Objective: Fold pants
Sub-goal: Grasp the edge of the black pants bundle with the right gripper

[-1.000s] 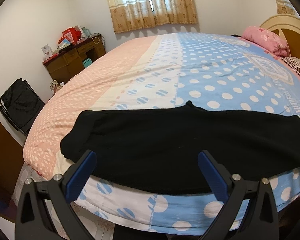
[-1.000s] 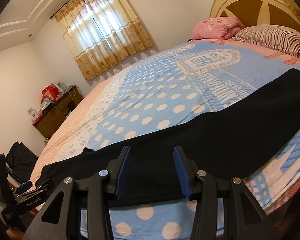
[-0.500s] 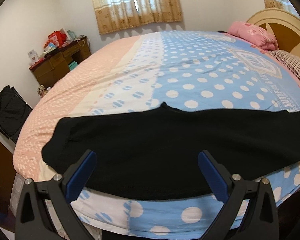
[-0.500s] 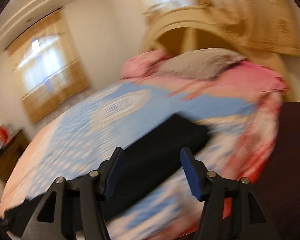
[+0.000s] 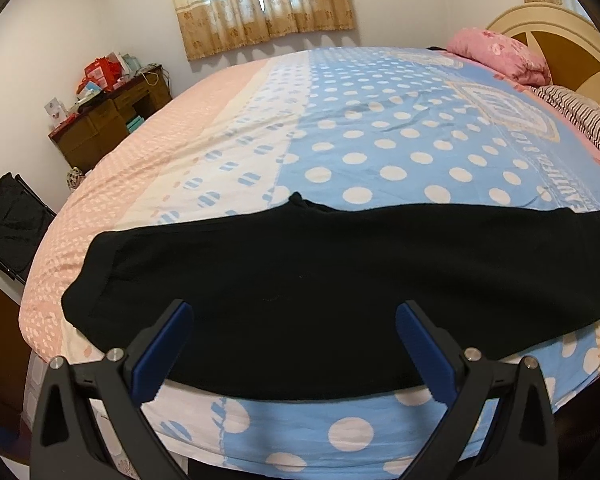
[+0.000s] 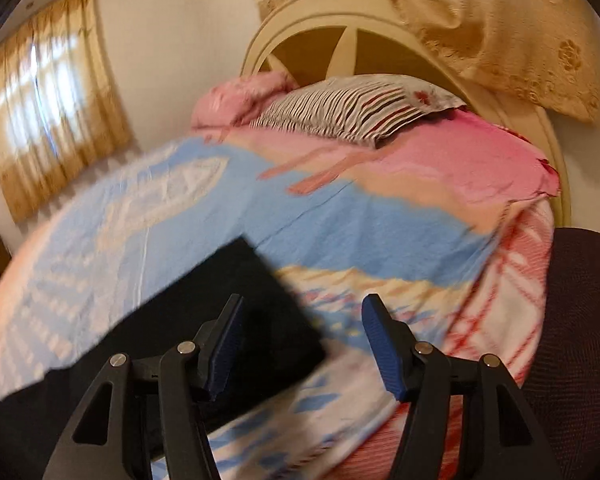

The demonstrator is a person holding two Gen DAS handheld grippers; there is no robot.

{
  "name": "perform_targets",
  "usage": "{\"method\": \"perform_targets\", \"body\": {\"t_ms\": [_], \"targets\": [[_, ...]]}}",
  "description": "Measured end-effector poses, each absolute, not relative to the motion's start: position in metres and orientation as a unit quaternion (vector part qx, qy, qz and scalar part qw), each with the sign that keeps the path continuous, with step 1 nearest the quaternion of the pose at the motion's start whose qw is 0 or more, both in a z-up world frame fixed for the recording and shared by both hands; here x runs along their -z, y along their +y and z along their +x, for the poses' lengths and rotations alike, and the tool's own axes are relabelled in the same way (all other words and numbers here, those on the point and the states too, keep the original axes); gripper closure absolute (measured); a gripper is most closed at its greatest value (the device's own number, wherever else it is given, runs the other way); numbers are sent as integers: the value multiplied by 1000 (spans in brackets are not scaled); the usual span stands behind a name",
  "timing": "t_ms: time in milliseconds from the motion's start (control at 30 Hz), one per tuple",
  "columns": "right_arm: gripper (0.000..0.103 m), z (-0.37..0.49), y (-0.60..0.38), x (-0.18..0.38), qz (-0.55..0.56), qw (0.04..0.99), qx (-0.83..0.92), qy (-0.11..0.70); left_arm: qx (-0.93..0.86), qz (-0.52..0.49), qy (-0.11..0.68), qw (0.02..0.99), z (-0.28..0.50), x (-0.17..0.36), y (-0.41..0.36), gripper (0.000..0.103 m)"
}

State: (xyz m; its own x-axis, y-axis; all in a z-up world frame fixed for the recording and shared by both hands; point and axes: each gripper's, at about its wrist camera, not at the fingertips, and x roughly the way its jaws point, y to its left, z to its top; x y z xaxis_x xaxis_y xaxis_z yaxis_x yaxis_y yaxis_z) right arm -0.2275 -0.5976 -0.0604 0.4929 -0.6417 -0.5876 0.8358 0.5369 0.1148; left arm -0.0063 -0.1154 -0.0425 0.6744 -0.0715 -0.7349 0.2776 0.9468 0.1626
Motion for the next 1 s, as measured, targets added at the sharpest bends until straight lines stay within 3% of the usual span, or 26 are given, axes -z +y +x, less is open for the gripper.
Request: {"method": "perform_targets", "body": {"t_ms": [100, 267, 400, 633, 1000], "targets": [[43, -212, -585, 63, 161, 846, 423, 282, 95, 134, 389, 906, -6, 43, -116, 0], [89, -214, -586, 63, 150, 846, 414, 299, 93, 123, 399, 904, -1, 48, -110, 0], [93, -221, -578, 38, 185, 867, 375, 272, 92, 112, 402, 904, 2, 50, -100, 0], [93, -172, -460, -16, 107, 941, 223, 230, 80, 75, 406, 907, 9, 48, -77, 0], [93, -75, -272, 74, 4, 960, 40, 276, 59, 52, 401, 913, 10, 46, -43, 0]]}}
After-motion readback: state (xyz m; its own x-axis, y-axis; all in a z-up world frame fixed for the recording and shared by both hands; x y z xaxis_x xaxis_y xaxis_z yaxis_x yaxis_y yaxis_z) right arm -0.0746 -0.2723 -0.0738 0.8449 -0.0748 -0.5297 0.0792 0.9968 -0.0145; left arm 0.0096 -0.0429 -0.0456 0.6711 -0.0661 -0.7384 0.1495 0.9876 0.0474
